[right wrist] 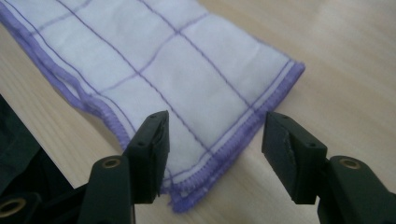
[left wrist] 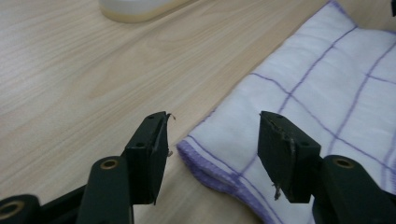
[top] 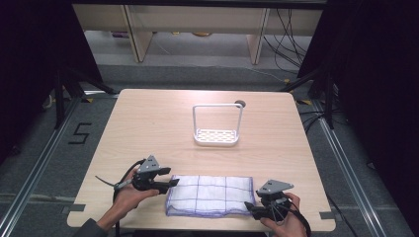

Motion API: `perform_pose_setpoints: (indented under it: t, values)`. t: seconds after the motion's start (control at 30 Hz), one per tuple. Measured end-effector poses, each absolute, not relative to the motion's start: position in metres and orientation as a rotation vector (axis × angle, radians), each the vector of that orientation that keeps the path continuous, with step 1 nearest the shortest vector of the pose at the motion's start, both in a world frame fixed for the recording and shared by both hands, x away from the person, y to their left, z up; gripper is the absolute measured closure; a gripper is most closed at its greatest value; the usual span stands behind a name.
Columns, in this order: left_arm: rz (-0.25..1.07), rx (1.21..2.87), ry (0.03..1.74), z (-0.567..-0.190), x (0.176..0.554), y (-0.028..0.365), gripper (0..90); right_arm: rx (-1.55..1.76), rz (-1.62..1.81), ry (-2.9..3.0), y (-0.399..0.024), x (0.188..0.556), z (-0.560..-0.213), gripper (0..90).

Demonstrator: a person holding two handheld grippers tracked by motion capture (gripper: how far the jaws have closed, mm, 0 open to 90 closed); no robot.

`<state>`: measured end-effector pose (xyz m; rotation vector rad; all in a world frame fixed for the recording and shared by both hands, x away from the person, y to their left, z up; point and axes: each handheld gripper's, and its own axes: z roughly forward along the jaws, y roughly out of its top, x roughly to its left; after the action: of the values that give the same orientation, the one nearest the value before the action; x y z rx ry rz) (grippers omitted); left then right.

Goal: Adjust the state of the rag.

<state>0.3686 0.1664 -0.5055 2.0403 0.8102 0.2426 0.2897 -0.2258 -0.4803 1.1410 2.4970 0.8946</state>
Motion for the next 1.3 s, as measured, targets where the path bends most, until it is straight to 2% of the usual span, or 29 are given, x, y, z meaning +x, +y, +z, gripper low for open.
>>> perform_pose_setpoints:
  t: [0.13, 0.57, 0.9, 1.1, 1.3]
  values:
    - [0.254, 2.093, 0.781, -0.513, 0.376, 0.162, 43.9, 1.148, 0.728, 2.531, -0.219, 0.287, -0.492, 42.1]
    - [0.243, 2.101, 0.785, -0.518, 0.38, 0.162, 40.8, 1.15, 0.786, 2.491, -0.217, 0.276, -0.484, 43.5]
    - [0.299, 2.179, 0.717, -0.52, 0.372, 0.156, 50.4, 1.155, 0.744, 2.499, -0.218, 0.277, -0.493, 46.9]
    - [0.263, 2.171, 0.708, -0.52, 0.371, 0.156, 62.3, 1.162, 0.749, 2.498, -0.217, 0.276, -0.494, 49.9]
    - [0.259, 2.156, 0.7, -0.52, 0.366, 0.152, 74.7, 1.19, 0.772, 2.505, -0.217, 0.275, -0.494, 56.9]
